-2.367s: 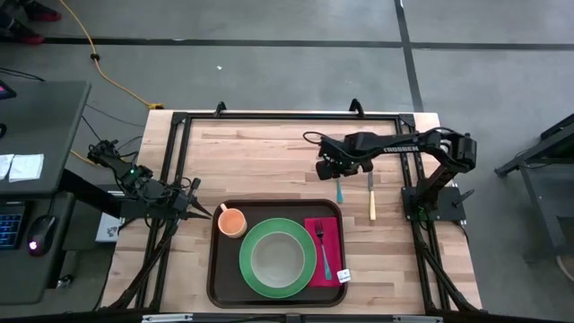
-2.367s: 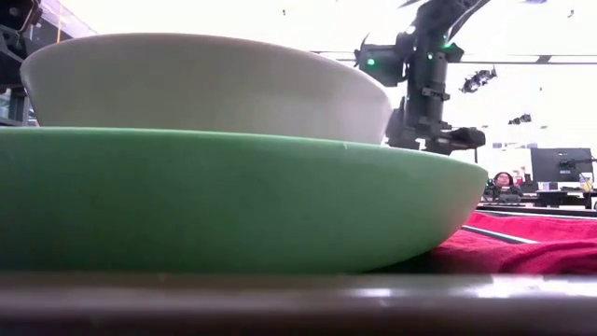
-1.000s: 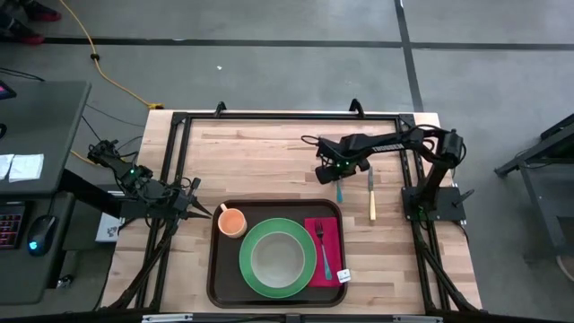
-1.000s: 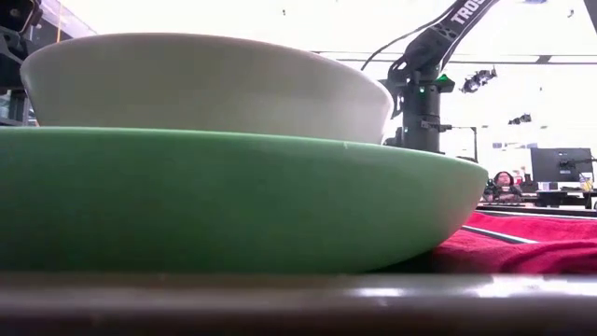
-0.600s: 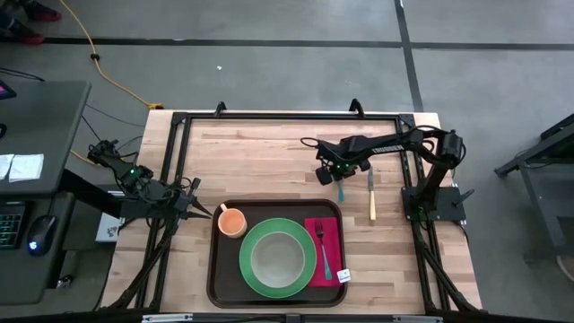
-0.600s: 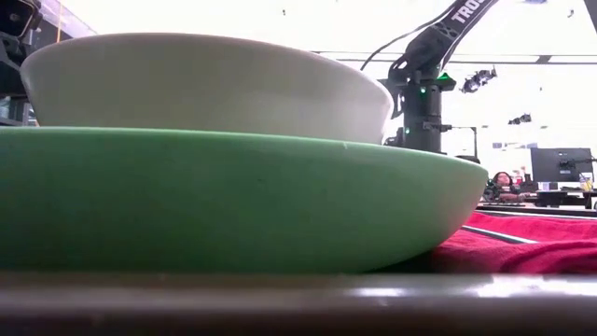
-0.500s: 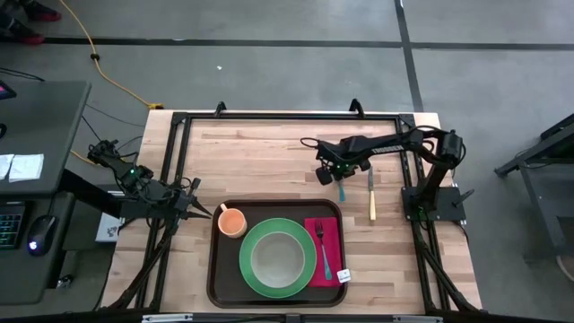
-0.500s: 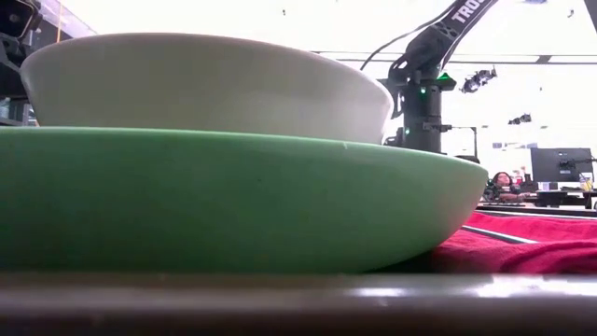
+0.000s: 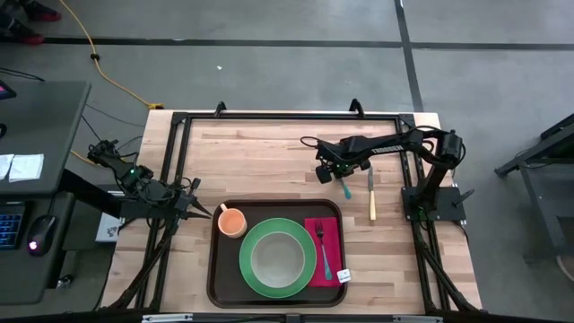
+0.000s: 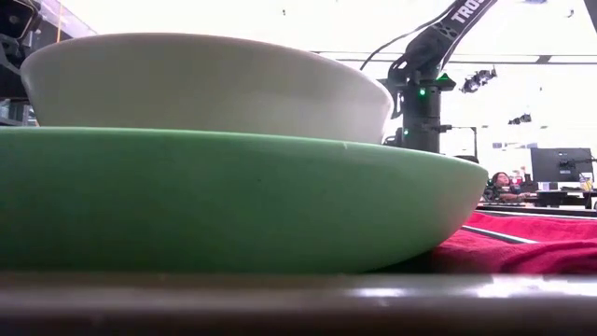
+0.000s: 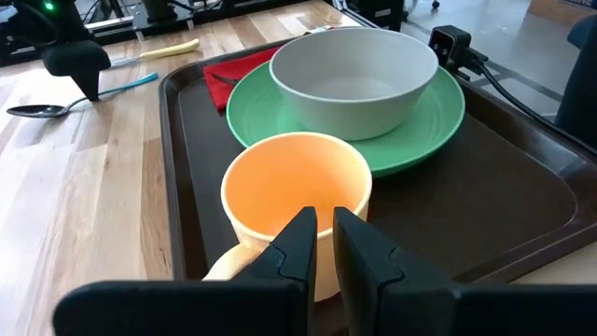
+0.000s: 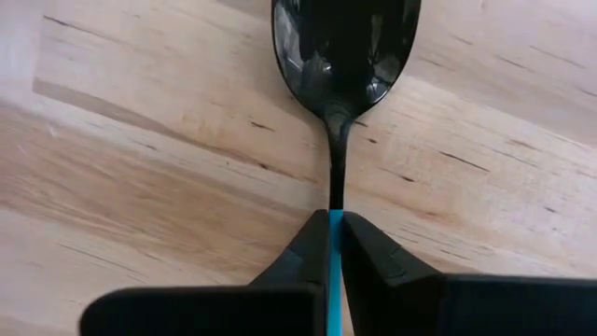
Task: Set up tray
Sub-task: Put the spoon on the top of the table napkin between the green and blue fork on the brown serving tray
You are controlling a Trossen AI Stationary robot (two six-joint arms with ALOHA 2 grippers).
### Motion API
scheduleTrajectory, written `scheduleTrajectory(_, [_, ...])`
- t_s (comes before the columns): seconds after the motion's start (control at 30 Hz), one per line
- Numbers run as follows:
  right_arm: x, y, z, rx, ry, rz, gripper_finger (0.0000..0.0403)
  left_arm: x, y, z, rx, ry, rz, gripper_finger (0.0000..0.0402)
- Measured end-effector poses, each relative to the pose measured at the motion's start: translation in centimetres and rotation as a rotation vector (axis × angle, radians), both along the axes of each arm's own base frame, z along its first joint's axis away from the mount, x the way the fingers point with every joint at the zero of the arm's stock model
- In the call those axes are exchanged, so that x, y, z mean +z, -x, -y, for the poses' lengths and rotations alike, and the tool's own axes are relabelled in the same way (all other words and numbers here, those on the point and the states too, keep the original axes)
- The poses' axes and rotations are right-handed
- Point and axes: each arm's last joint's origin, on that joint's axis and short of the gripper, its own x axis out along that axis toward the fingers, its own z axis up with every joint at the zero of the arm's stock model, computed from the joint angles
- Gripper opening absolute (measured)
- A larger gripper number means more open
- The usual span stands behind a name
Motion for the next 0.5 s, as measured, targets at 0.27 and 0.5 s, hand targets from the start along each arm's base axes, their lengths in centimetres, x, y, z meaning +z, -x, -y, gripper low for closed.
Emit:
scheduleTrajectory(0.27, [0.02,-0.06,-0.31,-0.012,-0.007,-0.003,0.0001,0.0,0.0,0.0,-0.001,0.001,0.0,0.0072])
scheduleTrajectory(0.5, [0.0,0.03,-0.47,-0.027,-0.047,-0.002,0.0001,0.01,0.0,0.01,-0.004,0.004,-0.001,0.0072])
